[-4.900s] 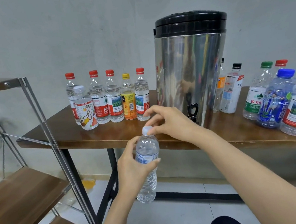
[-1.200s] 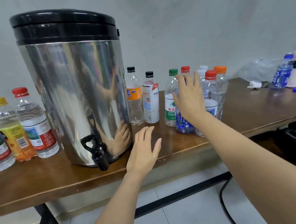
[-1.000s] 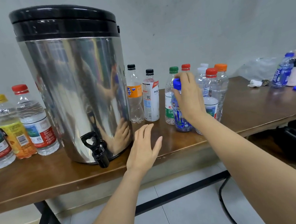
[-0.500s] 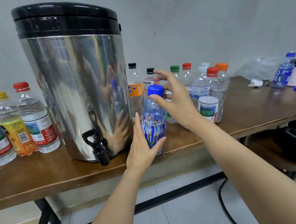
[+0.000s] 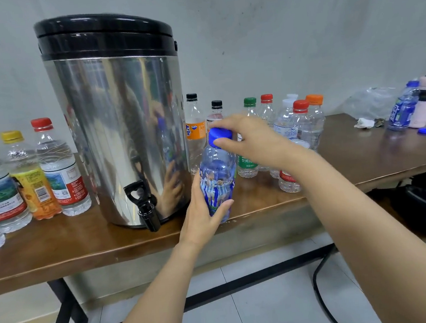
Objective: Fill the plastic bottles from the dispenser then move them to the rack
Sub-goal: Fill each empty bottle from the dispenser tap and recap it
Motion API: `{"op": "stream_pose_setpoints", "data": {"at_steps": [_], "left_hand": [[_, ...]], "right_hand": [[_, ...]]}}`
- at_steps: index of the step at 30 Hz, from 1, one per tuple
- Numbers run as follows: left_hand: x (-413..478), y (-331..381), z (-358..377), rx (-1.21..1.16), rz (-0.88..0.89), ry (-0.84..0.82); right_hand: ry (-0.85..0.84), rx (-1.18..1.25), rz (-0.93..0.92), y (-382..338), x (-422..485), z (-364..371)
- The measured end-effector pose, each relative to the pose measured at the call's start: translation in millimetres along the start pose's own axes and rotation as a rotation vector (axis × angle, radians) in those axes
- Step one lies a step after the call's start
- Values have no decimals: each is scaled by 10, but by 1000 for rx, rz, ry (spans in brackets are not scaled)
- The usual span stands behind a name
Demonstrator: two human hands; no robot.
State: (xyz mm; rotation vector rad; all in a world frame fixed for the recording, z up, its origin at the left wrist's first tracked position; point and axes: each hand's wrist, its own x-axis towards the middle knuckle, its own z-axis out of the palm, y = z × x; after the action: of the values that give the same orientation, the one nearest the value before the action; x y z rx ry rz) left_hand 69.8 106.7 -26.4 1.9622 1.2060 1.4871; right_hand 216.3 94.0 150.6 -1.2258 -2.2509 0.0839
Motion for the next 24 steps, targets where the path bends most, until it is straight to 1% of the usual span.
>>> {"op": "stream_pose_setpoints", "data": {"at_steps": [2,3,5,7,10,13,17,21,24], "left_hand": [[-109,30,-41,-7,5,26],[-170,43,-64,-7,9,37],[-287,87,-117,-2,24,43],[-390,145,-183,5,35,46],[-547,170,-310,31,42,61],[-730,109,-447,45,6,61],[-932,53,-590,79,-30,31],[-1076,-27,-689,102,-75,10],[-1141,-68,-729,106,-98,11]], "right_hand": [[-90,95,11,-72,-38,-98],[-99,126,26,-118,-56,-127],[-82,113,42,-224,-87,-142],[-58,91,12,-331,-116,-117],[-114,118,-39,-431,-175,-78],[-171,153,-45,-483,-244,-18],[-191,109,-6,-504,-307,129],[-338,134,-52,-532,-336,194],[-330,138,-25,-561,-347,276]]}}
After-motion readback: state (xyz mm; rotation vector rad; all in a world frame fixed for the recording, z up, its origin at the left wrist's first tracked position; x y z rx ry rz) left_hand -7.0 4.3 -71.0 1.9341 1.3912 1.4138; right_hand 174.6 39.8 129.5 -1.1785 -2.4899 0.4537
